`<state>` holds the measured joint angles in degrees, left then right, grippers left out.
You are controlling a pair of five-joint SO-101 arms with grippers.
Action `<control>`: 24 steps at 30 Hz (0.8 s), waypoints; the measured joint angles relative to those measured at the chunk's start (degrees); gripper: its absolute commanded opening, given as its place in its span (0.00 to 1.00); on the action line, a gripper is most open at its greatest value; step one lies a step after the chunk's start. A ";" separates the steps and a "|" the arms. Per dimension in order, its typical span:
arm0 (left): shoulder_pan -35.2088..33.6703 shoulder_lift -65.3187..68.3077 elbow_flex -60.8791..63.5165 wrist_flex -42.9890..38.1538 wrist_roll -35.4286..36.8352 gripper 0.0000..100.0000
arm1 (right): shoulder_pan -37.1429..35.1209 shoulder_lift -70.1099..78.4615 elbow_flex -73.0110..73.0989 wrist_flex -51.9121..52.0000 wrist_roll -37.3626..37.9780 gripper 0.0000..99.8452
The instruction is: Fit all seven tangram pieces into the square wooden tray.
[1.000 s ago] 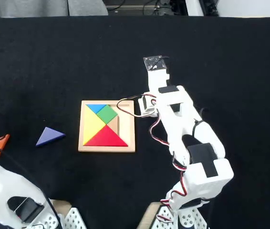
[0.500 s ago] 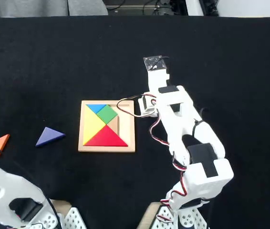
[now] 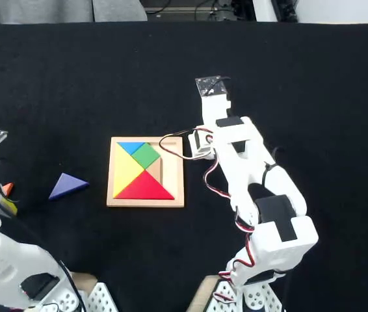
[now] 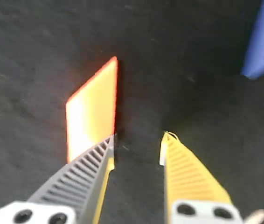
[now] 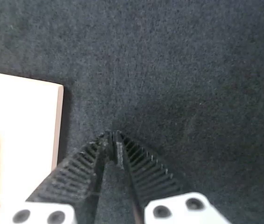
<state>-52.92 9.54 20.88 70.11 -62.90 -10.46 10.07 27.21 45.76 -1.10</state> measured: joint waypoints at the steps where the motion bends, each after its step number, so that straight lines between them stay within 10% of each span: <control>1: 0.00 0.00 0.26 -1.76 0.35 0.17 | 0.00 0.00 0.00 0.00 0.00 0.01; 24: 0.18 -0.44 -0.97 -11.25 2.64 0.17 | 0.00 0.00 0.00 0.00 0.00 0.01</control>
<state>-52.75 9.10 19.91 58.86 -60.26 -10.46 10.07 27.21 45.76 -1.10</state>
